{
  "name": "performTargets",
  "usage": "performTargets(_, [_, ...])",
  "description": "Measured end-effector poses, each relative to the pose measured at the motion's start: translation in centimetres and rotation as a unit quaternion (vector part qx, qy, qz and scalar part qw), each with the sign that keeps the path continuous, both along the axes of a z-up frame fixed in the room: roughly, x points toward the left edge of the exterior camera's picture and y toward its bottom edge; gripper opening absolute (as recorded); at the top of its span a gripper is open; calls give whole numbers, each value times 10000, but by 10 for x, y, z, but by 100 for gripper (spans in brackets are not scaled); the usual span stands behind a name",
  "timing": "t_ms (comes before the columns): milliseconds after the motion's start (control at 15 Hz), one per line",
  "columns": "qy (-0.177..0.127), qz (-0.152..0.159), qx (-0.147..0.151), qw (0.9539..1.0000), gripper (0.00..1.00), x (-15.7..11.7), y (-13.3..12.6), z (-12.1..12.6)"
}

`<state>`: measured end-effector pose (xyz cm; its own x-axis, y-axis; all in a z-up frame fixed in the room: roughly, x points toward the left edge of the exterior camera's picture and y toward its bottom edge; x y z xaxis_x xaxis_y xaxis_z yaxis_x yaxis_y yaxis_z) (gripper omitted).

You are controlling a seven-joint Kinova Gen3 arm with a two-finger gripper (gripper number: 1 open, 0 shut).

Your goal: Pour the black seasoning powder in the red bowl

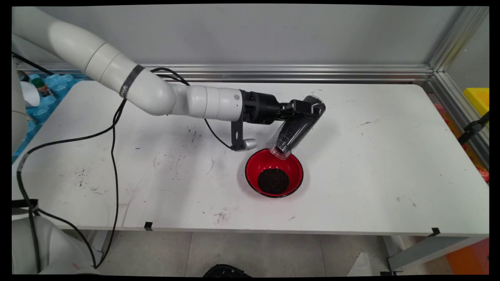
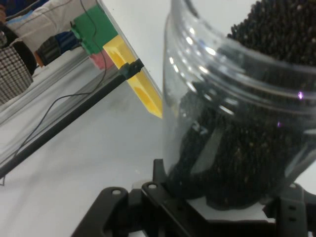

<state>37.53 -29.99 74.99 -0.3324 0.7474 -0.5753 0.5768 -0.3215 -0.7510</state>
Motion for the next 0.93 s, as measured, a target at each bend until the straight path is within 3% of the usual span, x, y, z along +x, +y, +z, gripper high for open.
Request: performTargets(933, [-80, -119, -485, 9987, 0, 2, 10, -2])
